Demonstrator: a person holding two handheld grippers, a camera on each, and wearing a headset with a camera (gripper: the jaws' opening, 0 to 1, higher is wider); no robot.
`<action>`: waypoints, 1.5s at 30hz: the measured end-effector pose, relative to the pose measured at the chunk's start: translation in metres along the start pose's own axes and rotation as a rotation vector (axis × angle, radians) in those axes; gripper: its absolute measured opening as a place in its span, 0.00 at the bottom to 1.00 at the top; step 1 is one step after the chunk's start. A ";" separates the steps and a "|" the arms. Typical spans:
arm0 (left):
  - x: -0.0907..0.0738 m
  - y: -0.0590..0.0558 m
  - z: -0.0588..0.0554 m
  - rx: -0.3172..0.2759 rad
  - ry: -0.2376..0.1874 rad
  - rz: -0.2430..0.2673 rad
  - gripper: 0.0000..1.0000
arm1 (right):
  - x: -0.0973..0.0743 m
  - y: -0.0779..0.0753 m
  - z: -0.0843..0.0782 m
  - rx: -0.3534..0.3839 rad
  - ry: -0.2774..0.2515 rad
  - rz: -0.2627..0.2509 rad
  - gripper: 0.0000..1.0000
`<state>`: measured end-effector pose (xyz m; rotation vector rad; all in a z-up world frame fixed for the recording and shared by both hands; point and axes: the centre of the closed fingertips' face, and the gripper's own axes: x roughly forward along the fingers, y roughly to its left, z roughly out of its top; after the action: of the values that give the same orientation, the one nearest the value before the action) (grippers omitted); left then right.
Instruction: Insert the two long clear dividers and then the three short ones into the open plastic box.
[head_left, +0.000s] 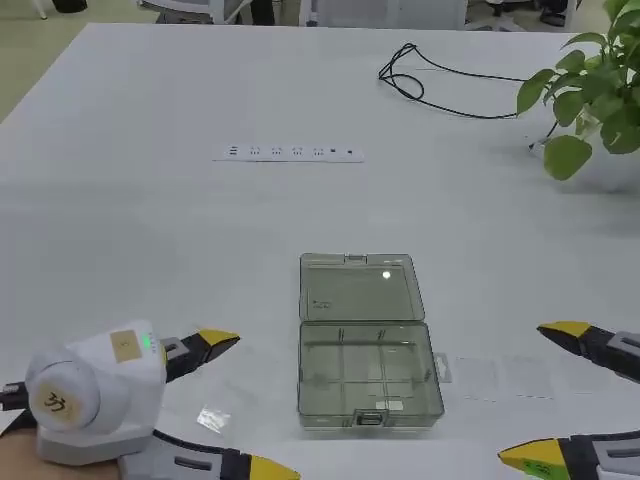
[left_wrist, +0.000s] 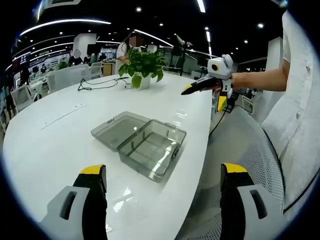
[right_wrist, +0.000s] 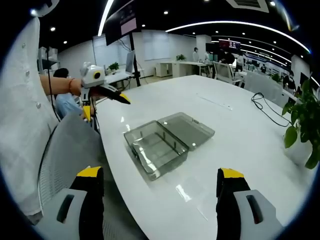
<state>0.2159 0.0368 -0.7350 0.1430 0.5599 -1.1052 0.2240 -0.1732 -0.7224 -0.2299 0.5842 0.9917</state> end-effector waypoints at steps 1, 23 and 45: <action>0.000 0.000 0.000 0.000 0.000 0.000 0.97 | 0.000 0.000 0.000 0.000 -0.001 0.000 0.94; -0.004 0.008 -0.001 -0.009 0.000 0.022 0.95 | -0.001 0.001 -0.001 0.004 -0.003 -0.002 0.94; -0.028 0.061 -0.022 -0.098 0.059 0.165 0.86 | 0.002 -0.001 0.001 0.011 -0.009 -0.002 0.93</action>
<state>0.2522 0.0955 -0.7495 0.1342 0.6431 -0.9141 0.2259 -0.1719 -0.7221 -0.2160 0.5810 0.9869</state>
